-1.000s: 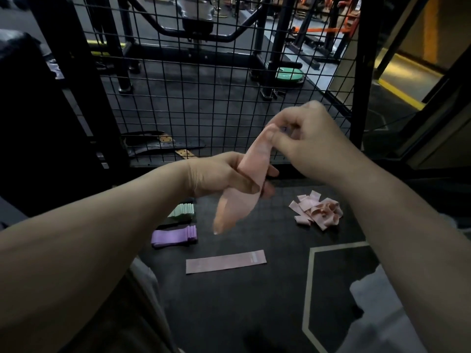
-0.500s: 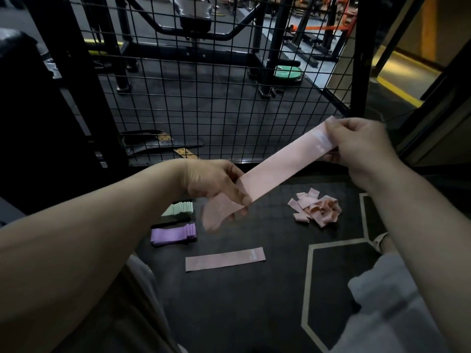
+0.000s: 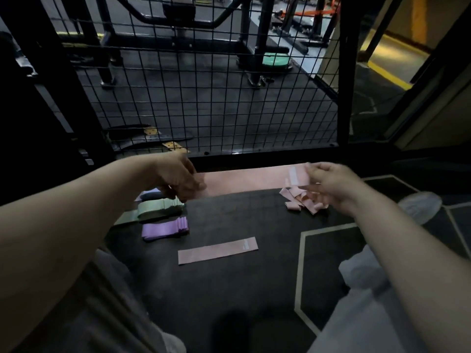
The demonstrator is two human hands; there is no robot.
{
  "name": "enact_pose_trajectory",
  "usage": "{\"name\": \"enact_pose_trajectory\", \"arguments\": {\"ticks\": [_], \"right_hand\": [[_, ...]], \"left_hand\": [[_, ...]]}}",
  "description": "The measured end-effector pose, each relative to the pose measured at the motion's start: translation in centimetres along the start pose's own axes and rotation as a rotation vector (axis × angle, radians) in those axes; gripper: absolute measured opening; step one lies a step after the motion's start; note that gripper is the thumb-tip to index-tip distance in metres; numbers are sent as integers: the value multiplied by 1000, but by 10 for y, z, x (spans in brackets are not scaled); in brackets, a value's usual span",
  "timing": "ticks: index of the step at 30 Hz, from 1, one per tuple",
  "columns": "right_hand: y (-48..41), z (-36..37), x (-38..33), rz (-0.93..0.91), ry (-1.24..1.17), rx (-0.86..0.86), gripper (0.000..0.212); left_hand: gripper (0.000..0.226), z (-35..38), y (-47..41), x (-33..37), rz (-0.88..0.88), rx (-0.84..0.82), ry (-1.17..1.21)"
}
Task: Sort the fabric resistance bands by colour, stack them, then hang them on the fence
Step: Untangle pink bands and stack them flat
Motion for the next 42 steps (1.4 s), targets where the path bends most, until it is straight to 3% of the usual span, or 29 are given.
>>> {"name": "enact_pose_trajectory", "arguments": {"ticks": [6, 13, 16, 18, 23, 26, 30, 36, 42], "right_hand": [[-10, -9, 23, -3, 18, 60, 20], [-42, 36, 69, 52, 254, -103, 10], [-64, 58, 93, 76, 332, -126, 4], [-80, 71, 113, 86, 380, -119, 13], [-103, 97, 185, 168, 452, -99, 8], [-113, 102, 230, 245, 475, -78, 5], [-121, 104, 284, 313, 468, -40, 6], [-133, 116, 344, 353, 493, -38, 18], [-139, 115, 363, 382, 517, 5, 13]], "left_hand": [[20, -4, -6, -11, -45, 62, 16], [11, -15, -14, -20, 33, 275, 5], [14, -19, -32, -33, -67, 243, -34], [14, -16, -49, -48, -148, 224, -6], [24, 21, -97, -132, -399, 359, 430], [33, 73, -118, -210, -676, 464, 992], [19, 116, -141, -246, -754, 526, 830], [28, 155, -171, -281, -935, 489, 810], [29, 170, -179, -303, -1017, 533, 796]]}}
Point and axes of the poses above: each hand's wrist, its own y-axis away from the middle knuckle, its own z-axis out of the palm, x = y × z, the point moved 10 cm from there along -y, towards the middle knuckle, and after that the axes turned 8 degrees about -z, right-handed, at the moved point
